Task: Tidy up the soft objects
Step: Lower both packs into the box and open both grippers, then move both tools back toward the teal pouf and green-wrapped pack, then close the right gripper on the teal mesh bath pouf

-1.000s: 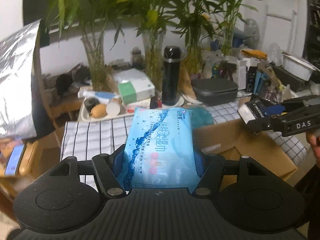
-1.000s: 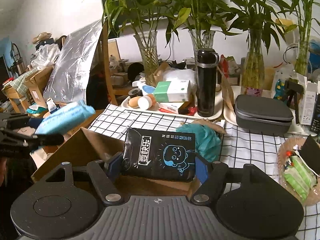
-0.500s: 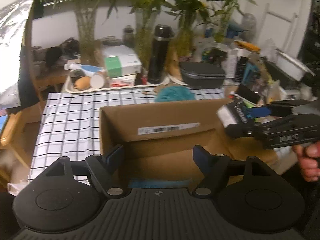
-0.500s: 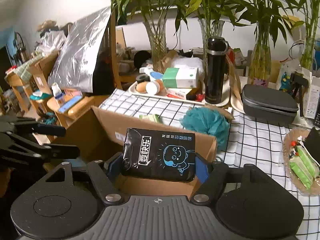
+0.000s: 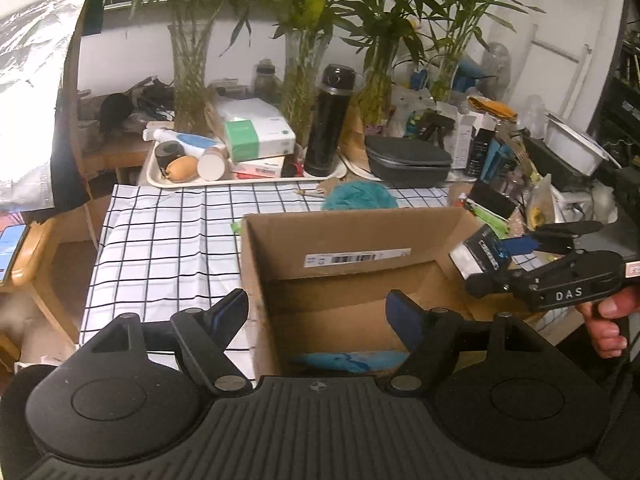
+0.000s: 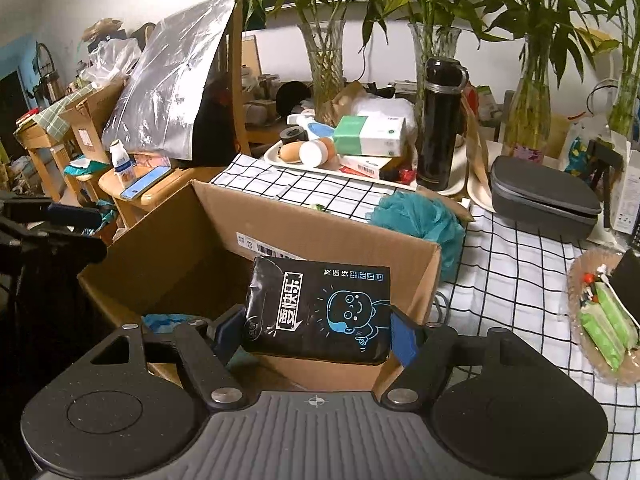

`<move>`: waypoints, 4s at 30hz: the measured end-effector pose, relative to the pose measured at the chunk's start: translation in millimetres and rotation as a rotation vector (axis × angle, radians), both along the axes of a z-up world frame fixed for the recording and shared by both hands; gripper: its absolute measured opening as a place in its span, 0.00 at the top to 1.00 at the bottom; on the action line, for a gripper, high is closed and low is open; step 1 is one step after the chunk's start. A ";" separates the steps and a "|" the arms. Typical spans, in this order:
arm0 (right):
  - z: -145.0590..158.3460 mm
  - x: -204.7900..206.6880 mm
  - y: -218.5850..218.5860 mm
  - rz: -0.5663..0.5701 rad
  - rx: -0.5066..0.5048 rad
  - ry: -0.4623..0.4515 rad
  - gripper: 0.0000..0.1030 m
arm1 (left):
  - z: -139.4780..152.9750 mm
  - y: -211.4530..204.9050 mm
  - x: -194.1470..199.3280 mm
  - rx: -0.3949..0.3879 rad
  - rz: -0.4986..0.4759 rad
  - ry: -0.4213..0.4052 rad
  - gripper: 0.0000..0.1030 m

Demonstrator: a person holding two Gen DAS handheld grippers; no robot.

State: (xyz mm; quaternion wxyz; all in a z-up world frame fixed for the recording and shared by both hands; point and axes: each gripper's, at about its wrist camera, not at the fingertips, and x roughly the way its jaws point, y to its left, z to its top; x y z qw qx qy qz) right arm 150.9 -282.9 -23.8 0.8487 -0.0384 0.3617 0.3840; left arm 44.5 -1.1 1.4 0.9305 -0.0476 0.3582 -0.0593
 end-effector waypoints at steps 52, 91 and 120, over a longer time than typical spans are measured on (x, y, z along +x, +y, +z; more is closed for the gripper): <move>-0.6 32.4 -19.5 -0.279 -0.025 0.022 0.00 | 51.8 24.8 57.1 0.089 -0.125 0.009 0.27; -4.1 57.9 -26.4 -0.319 -0.044 -0.043 0.00 | -1.4 49.3 116.9 -0.008 -0.045 0.002 0.27; -55.8 178.8 6.9 -0.179 -0.047 0.086 0.01 | -81.0 74.7 194.5 0.037 -0.156 0.050 0.27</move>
